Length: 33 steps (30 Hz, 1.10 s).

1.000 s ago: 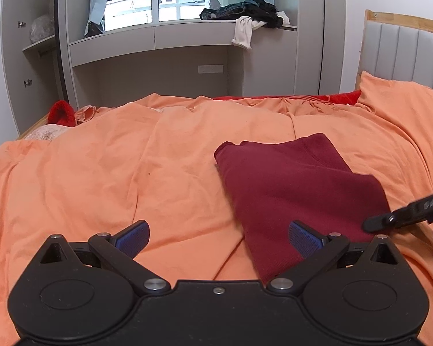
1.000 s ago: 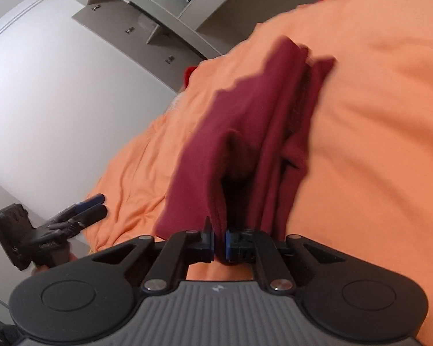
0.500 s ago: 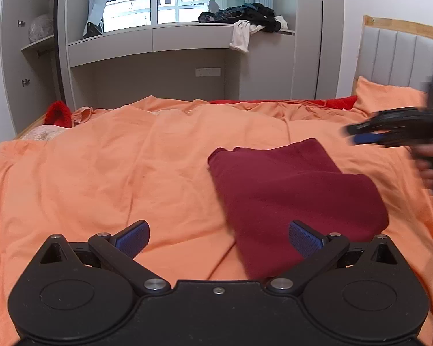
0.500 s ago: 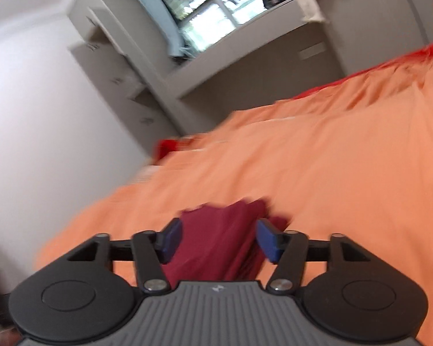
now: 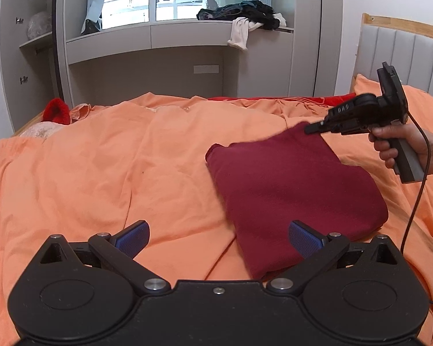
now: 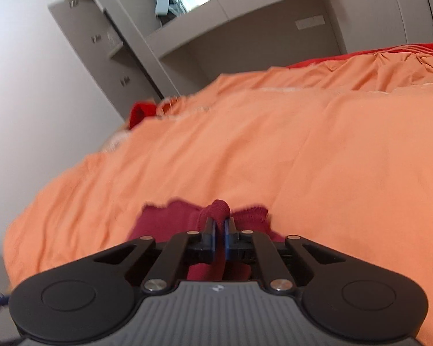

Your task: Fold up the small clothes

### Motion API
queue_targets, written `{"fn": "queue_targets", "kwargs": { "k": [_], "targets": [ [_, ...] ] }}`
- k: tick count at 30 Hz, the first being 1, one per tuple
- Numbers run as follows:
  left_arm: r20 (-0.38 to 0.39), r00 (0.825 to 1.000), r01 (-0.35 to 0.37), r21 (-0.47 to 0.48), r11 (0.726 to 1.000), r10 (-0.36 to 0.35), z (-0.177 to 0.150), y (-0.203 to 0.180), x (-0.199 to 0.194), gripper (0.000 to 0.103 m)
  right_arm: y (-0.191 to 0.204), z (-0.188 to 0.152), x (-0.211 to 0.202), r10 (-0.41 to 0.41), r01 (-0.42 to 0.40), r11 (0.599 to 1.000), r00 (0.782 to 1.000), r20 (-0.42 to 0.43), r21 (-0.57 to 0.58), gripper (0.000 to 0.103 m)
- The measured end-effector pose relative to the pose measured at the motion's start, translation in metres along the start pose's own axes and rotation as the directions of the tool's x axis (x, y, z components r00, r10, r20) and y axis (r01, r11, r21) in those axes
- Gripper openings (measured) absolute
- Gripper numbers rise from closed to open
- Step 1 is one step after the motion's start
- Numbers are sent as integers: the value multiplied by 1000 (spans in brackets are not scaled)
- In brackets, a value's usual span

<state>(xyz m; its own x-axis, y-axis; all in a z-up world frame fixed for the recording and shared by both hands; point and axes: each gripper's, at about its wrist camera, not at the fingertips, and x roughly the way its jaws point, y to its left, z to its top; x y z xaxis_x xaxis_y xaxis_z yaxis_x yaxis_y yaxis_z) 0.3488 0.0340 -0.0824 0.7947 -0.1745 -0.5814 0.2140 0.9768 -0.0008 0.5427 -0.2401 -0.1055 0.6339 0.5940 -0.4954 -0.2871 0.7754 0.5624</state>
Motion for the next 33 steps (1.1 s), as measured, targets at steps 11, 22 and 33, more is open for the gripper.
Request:
{"fn": "queue_targets", "kwargs": {
  "k": [11, 22, 33],
  "targets": [
    [-1, 1000, 1, 8, 1000, -1, -1, -1, -1, 102, -64, -19, 23, 35, -37, 978, 999, 14, 207, 9],
    [8, 1000, 10, -2, 1000, -10, 0, 1, -6, 102, 7, -57, -86, 227, -232, 969, 972, 65, 88, 25],
    [1, 1000, 8, 14, 1000, -9, -6, -2, -12, 102, -16, -126, -50, 179, -171, 962, 984, -16, 212, 0]
  ]
}}
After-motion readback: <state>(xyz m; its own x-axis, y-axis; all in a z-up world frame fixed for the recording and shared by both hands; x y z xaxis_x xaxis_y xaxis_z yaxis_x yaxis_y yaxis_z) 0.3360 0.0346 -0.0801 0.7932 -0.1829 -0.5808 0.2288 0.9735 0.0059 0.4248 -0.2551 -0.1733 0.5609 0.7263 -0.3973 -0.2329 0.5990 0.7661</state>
